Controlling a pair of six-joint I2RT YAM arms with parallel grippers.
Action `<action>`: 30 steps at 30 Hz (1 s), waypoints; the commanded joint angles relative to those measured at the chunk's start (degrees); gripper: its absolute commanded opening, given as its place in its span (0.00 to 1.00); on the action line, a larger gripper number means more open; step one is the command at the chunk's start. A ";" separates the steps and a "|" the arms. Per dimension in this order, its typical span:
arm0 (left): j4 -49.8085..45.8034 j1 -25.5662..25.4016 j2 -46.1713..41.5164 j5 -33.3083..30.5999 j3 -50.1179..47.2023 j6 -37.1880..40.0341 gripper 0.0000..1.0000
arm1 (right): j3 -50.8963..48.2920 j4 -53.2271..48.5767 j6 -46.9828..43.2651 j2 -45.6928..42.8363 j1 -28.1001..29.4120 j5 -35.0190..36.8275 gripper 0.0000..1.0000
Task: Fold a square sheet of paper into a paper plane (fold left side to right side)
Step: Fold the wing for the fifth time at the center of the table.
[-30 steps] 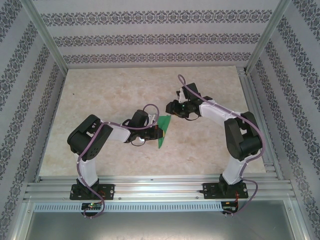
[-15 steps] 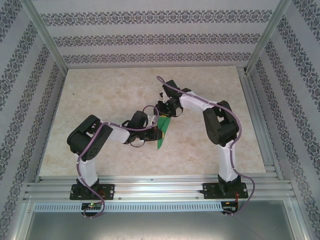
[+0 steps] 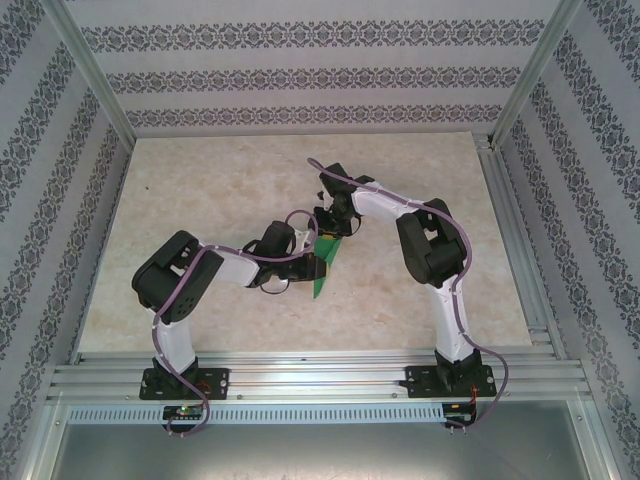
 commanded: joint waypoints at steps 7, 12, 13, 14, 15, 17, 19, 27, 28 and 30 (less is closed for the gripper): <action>-13.25 0.44 -3.34 -6.10 6.81 7.68 0.27 | 1.10 -3.26 -2.15 2.00 0.87 2.80 0.36; -14.79 0.45 -3.65 -7.12 8.71 8.39 0.31 | 1.27 -3.78 -2.46 2.23 1.18 3.17 0.36; -14.82 0.45 -3.75 -7.02 9.19 8.44 0.32 | 1.34 -3.87 -2.46 2.32 1.18 3.25 0.36; -15.09 0.44 -3.85 -6.86 9.70 8.53 0.34 | 1.28 -3.86 -2.53 2.32 1.26 3.27 0.36; -15.22 0.39 -3.99 -6.75 10.19 8.62 0.36 | 1.44 -3.88 -2.51 2.45 1.27 3.26 0.36; -15.59 0.46 -4.12 -6.68 11.01 8.76 0.40 | 1.52 -3.88 -2.44 2.49 1.22 3.27 0.36; -16.00 0.42 -4.34 -6.60 11.58 8.94 0.43 | 1.54 -3.90 -2.42 2.66 1.25 3.26 0.36; -15.84 0.45 -4.66 -6.39 11.28 9.18 0.34 | 1.47 -2.22 -1.31 1.08 0.83 1.23 0.37; -15.57 0.42 -4.65 -6.17 10.83 9.21 0.31 | 1.52 -1.89 -1.09 0.03 0.37 1.03 0.37; -14.75 0.45 -4.83 -5.63 9.55 9.13 0.24 | 1.28 -1.21 -0.61 -3.02 -0.91 0.53 0.39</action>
